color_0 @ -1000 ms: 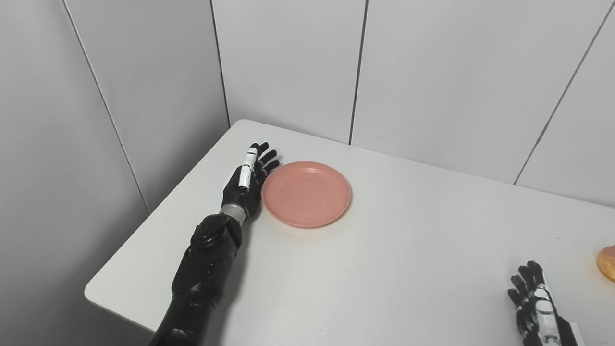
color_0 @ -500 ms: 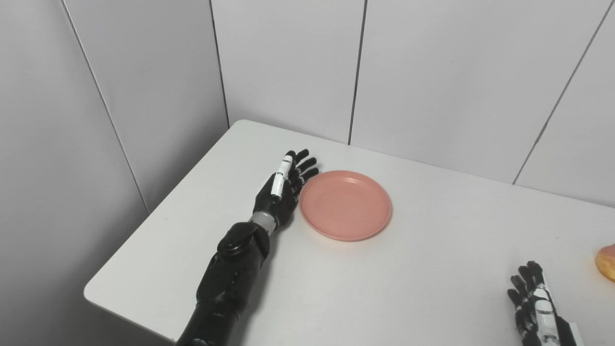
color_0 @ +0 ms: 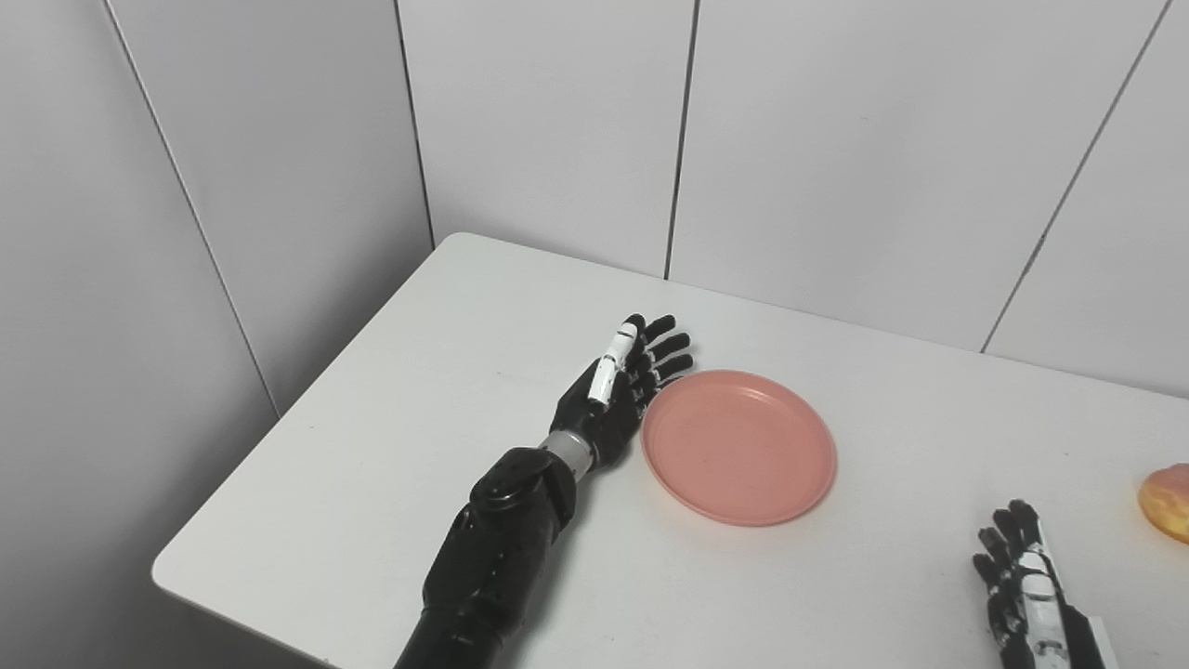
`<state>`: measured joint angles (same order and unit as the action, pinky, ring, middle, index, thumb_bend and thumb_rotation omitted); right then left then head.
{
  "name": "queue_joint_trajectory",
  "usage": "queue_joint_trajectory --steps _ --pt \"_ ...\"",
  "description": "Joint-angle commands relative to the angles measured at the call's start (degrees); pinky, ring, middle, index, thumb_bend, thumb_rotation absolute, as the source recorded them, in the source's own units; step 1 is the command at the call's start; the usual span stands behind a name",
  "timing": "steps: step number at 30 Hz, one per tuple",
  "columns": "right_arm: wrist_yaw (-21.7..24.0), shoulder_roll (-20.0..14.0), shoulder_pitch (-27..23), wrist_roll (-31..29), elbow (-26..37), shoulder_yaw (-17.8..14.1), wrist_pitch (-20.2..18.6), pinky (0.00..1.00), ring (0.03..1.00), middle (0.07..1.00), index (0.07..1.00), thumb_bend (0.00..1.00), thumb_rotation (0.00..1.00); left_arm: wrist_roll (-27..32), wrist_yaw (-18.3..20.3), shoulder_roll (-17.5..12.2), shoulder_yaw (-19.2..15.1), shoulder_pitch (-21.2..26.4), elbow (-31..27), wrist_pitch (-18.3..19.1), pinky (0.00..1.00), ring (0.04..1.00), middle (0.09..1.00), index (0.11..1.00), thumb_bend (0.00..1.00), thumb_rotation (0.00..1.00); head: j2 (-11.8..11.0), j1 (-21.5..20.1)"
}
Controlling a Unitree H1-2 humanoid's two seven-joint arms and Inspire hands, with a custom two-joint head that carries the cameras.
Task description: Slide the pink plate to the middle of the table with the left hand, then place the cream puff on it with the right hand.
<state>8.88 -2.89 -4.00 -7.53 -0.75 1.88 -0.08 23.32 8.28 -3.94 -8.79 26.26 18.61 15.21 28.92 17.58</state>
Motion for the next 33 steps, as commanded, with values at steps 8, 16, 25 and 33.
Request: queue_joint_trajectory --steps 8,16,25,33 --pt "0.4 1.4 2.5 0.3 -3.2 1.1 0.9 1.0 1.0 1.0 1.0 0.21 1.0 -0.6 0.2 1.7 2.6 -2.4 -3.9 4.2 0.9 0.898 0.908 0.905 0.38 1.0 1.1 -3.2" --pt "-0.6 2.3 2.6 1.4 -2.5 1.5 0.1 1.0 1.0 1.0 1.0 0.25 1.0 -0.6 0.7 2.8 5.5 -5.4 -8.6 6.1 0.89 0.888 0.901 0.9 0.39 1.0 3.0 -6.5" --pt "-1.1 2.9 2.8 1.7 -1.7 1.8 -0.2 1.0 1.0 1.0 1.0 0.25 1.0 -0.6 1.0 3.1 7.9 -8.4 -15.1 9.1 0.88 0.888 0.898 0.902 0.39 1.0 4.4 -8.4" --pt "-1.6 2.8 2.6 2.4 -1.5 2.2 -0.3 1.0 1.0 1.0 1.0 0.24 1.0 -0.8 0.9 3.7 9.3 -10.4 -17.6 10.4 0.9 0.899 0.911 0.911 0.38 1.0 5.5 -9.7"
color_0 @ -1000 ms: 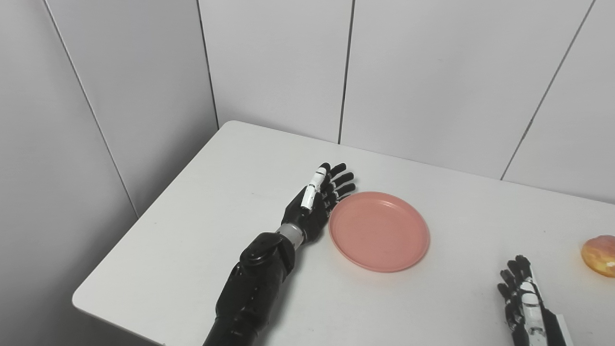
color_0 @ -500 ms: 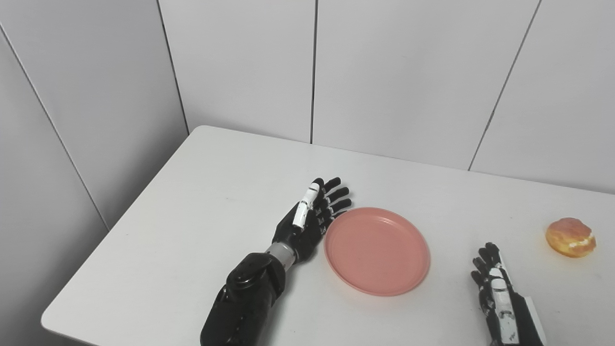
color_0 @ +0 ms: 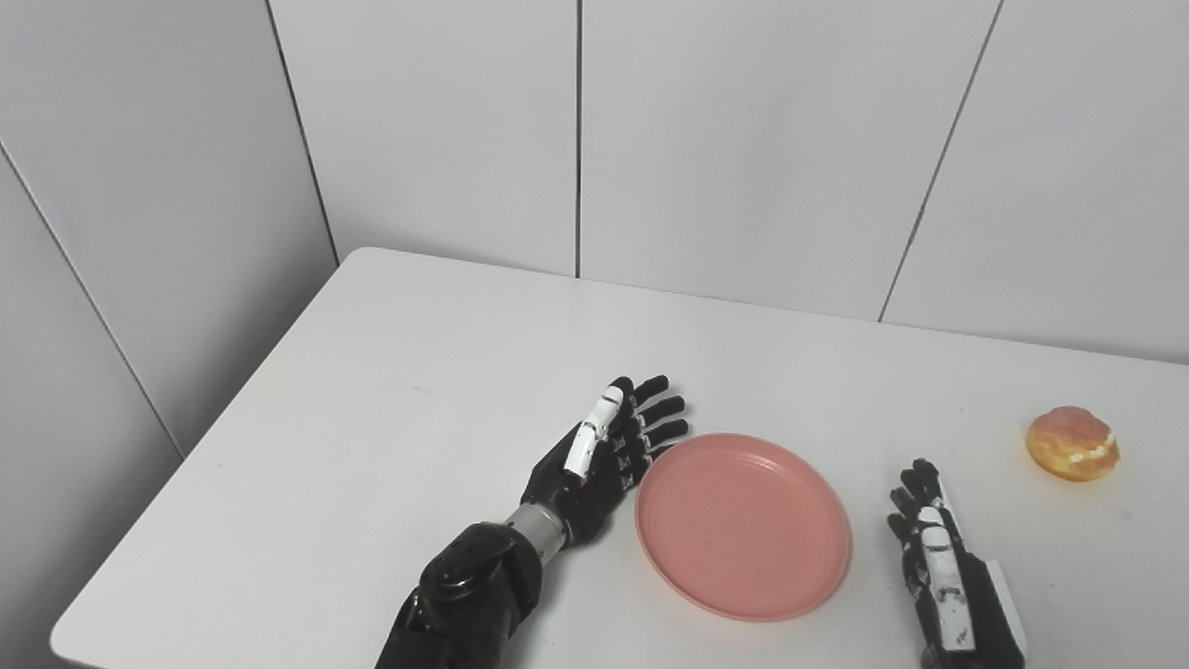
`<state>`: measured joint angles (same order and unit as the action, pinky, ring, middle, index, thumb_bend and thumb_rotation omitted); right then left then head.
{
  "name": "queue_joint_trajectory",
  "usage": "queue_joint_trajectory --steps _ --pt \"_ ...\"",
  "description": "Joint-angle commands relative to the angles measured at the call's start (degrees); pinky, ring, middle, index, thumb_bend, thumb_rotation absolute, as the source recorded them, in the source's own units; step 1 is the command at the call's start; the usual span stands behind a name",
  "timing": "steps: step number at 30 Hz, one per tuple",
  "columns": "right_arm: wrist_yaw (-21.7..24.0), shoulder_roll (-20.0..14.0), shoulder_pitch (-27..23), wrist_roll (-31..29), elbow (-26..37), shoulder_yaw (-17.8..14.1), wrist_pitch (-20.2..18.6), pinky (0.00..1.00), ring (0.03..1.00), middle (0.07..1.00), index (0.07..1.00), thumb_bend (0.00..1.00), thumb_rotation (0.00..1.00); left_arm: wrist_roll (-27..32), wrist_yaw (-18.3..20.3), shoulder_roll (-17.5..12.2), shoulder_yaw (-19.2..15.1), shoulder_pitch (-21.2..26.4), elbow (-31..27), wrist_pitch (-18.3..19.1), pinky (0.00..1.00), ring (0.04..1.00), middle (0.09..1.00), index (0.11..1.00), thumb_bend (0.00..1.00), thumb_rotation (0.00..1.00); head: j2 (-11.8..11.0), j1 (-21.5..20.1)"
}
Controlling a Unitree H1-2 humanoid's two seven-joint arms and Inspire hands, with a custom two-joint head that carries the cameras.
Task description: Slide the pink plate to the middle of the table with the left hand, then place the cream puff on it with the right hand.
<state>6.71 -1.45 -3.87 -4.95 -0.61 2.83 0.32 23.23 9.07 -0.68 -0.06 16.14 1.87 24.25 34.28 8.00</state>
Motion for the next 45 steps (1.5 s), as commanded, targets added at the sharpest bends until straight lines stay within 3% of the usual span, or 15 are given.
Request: queue_joint_trajectory --steps 1,9,16,20,31,34,43,45 --pt "0.6 1.4 2.5 -0.3 -1.6 1.3 -0.8 1.0 1.0 1.0 1.0 0.24 1.0 -0.8 0.1 0.5 0.6 -0.3 -1.0 1.4 0.9 0.901 0.912 0.914 0.38 1.0 0.1 -0.1" --pt "0.2 1.3 2.4 -0.2 -1.1 1.3 -1.4 1.0 1.0 1.0 1.0 0.25 1.0 -1.1 -0.5 0.9 0.2 -0.7 -0.5 0.1 0.92 0.916 0.929 0.931 0.39 1.0 0.8 -1.5" --pt "-0.6 1.5 2.1 -0.6 -1.7 0.7 -1.3 1.0 1.0 1.0 1.0 0.26 1.0 -2.0 -2.1 2.5 -2.1 -0.9 -0.4 -1.9 0.93 0.916 0.923 0.921 0.39 1.0 1.3 -4.4" --pt "-1.5 0.9 2.0 1.4 -0.6 0.8 -1.8 1.0 1.0 1.0 1.0 0.28 1.0 -3.2 -3.0 2.8 -2.6 -1.2 -1.3 -3.0 0.93 0.914 0.916 0.915 0.4 1.0 1.4 -5.8" --pt "-2.4 0.5 0.4 0.0 3.9 -1.7 -1.6 1.0 1.0 1.0 1.0 0.28 1.0 -4.1 -3.0 2.7 -3.5 -3.2 -3.0 -4.7 0.95 0.923 0.927 0.928 0.4 1.0 1.9 -10.5" --pt "-3.8 -0.6 -1.0 2.3 6.9 -2.4 -3.7 1.0 0.986 1.0 1.0 0.34 1.0 -4.4 -2.6 2.3 -3.9 -3.5 -1.4 -6.1 0.93 0.919 0.924 0.926 0.39 1.0 1.8 -11.9" --pt "-5.0 -4.4 -6.8 7.1 14.3 -3.9 -7.3 0.95 0.941 0.959 0.952 0.34 1.0 -5.5 -2.1 0.8 -4.5 -5.3 0.3 -10.0 0.95 0.924 0.927 0.922 0.41 1.0 1.3 -16.1" --pt "-5.1 -5.5 -8.3 8.8 15.3 -3.8 -8.2 0.94 0.944 0.955 0.949 0.39 1.0 -5.5 -1.7 0.2 -4.7 -5.9 0.6 -10.9 0.96 0.929 0.931 0.925 0.41 1.0 1.0 -17.4"
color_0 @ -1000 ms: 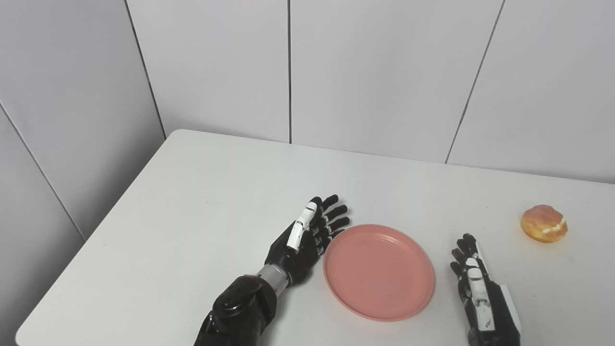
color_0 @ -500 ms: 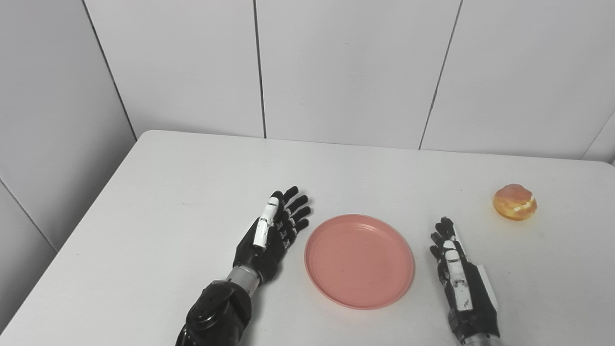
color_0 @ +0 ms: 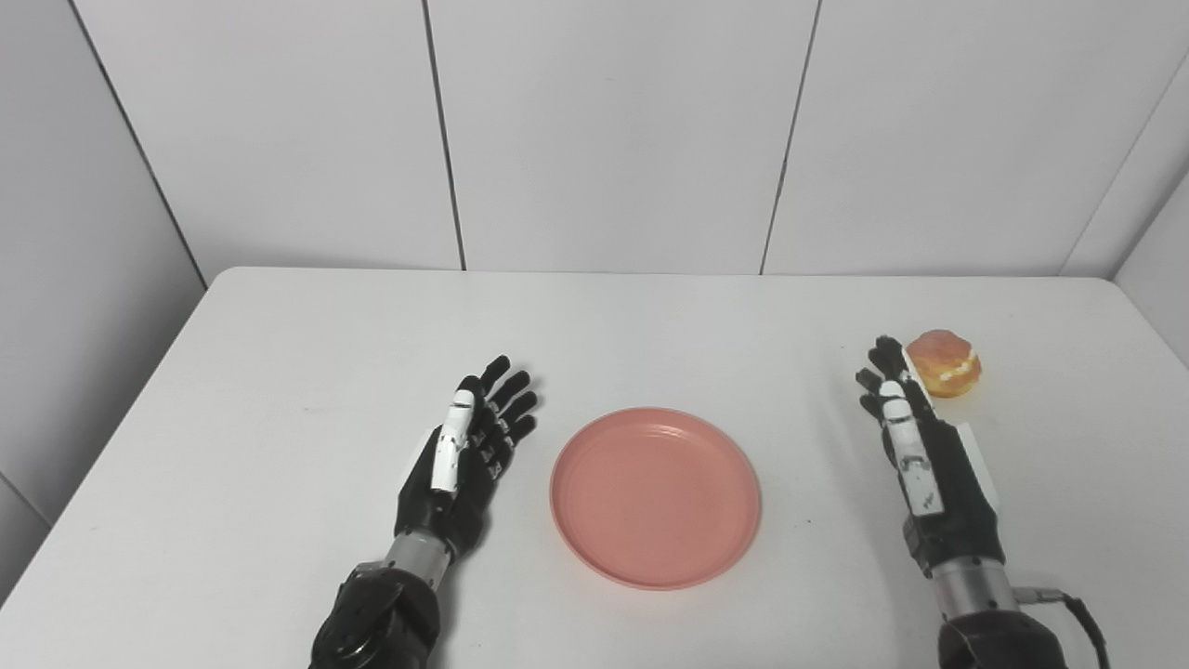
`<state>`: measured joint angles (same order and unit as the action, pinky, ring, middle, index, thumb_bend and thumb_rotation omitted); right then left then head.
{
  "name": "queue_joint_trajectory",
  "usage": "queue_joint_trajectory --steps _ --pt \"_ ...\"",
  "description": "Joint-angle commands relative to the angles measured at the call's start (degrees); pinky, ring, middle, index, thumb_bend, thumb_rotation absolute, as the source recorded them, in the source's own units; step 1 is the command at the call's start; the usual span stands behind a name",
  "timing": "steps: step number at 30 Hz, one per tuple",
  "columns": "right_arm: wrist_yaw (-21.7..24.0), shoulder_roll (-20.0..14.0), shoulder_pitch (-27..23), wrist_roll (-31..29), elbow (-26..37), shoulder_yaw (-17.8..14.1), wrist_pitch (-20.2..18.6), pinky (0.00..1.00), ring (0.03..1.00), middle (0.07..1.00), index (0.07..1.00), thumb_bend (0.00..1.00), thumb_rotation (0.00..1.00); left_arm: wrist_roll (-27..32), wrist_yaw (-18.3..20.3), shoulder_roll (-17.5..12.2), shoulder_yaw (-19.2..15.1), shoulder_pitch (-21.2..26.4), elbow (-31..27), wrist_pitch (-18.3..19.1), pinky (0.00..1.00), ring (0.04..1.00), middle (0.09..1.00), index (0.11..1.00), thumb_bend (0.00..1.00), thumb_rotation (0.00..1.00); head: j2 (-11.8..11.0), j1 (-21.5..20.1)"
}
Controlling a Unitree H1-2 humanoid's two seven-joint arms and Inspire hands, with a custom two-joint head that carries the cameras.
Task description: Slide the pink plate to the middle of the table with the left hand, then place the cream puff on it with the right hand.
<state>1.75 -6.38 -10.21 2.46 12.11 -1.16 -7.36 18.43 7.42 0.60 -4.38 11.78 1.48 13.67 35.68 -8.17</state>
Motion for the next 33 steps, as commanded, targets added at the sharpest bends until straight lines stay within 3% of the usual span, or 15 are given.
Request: queue_joint_trajectory --steps 1,6,10,14,22,29,33 --pt "-0.3 -1.1 -2.6 2.4 3.0 0.2 -1.0 0.94 0.944 0.953 0.948 0.41 1.0 -0.7 0.2 -1.3 -0.4 -1.9 1.2 -0.8 0.96 0.93 0.932 0.926 0.4 1.0 -0.5 -1.5" --pt "-0.3 -3.3 -5.5 7.1 4.0 0.3 -2.8 0.91 0.933 0.946 0.939 0.5 1.0 -0.3 2.1 -2.7 -0.6 -3.2 2.5 -3.7 0.99 0.954 0.952 0.943 0.41 1.0 -1.7 -5.0" --pt "0.1 -5.5 -7.5 8.9 4.5 -0.1 -2.6 0.81 0.908 0.935 0.932 0.5 0.94 1.0 4.1 -3.4 -1.1 -4.2 4.6 -5.9 1.0 0.968 0.962 0.951 0.39 1.0 -2.2 -6.2" --pt "-0.1 -7.4 -8.3 11.8 5.0 -0.2 -3.7 0.8 0.898 0.92 0.912 0.51 0.89 1.2 4.1 -3.3 -1.0 -5.1 5.3 -6.4 0.99 0.966 0.959 0.949 0.38 1.0 -3.1 -7.9" --pt "0.0 -12.3 -10.6 21.7 2.7 0.6 -4.2 0.78 0.871 0.905 0.904 0.56 0.94 -0.1 4.0 -3.0 0.1 -7.0 6.4 -8.5 1.0 0.959 0.953 0.941 0.36 1.0 -4.3 -10.4" --pt "0.7 -14.8 -13.1 26.7 0.7 1.0 -5.1 0.81 0.881 0.929 0.917 0.61 0.84 -1.5 2.9 -3.0 0.3 -8.2 6.3 -8.5 1.0 0.962 0.957 0.946 0.34 1.0 -5.0 -12.4" --pt "3.3 -16.8 -14.6 30.3 -0.7 1.6 -9.2 0.85 0.926 0.952 0.905 0.69 0.73 -1.7 3.4 -3.4 0.4 -8.7 7.2 -9.2 1.0 0.96 0.956 0.948 0.34 1.0 -5.4 -13.5"
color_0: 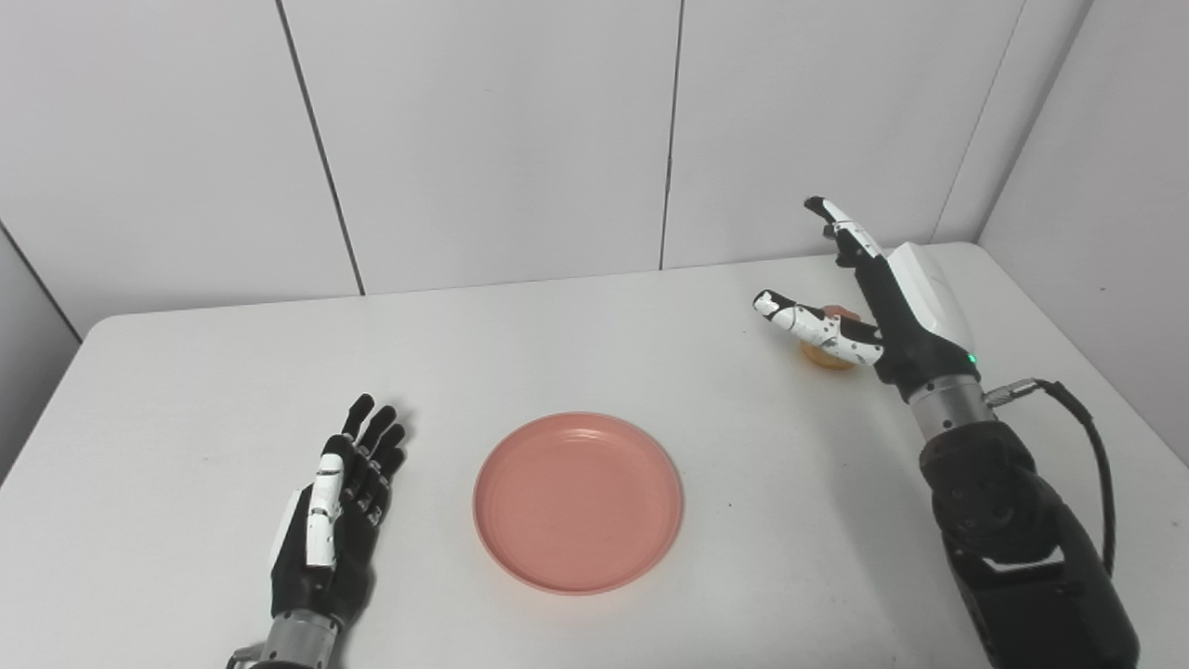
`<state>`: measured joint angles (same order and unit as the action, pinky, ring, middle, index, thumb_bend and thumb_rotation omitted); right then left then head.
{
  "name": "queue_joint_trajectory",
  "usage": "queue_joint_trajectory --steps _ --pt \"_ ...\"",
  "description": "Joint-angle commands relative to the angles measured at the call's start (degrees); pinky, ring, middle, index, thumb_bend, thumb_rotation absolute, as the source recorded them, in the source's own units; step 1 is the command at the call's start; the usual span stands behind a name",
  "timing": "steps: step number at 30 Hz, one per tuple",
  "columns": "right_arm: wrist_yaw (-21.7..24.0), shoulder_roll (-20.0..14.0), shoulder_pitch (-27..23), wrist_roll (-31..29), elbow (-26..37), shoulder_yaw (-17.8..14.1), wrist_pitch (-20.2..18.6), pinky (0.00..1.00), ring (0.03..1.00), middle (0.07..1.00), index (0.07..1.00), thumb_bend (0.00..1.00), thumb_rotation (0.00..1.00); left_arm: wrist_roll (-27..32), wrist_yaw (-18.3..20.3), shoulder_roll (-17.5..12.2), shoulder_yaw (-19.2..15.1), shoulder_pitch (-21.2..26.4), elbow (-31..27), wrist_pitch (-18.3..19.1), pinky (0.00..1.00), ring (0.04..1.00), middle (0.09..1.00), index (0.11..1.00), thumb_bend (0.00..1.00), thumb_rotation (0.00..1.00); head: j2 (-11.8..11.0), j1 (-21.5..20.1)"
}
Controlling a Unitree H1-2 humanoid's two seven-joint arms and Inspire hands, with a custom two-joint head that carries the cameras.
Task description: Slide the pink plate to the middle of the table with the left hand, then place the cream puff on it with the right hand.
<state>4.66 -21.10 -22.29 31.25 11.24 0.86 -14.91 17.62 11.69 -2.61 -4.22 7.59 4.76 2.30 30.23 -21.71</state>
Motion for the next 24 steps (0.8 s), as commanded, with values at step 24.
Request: queue_joint_trajectory --steps 24 --pt "3.0 -8.2 -7.6 10.0 -16.3 3.8 -2.5 0.76 0.939 1.0 1.0 0.93 0.48 1.0 1.3 -1.9 -0.4 -4.2 6.4 2.1 0.97 0.944 0.943 0.935 0.38 1.0 1.1 -2.1"
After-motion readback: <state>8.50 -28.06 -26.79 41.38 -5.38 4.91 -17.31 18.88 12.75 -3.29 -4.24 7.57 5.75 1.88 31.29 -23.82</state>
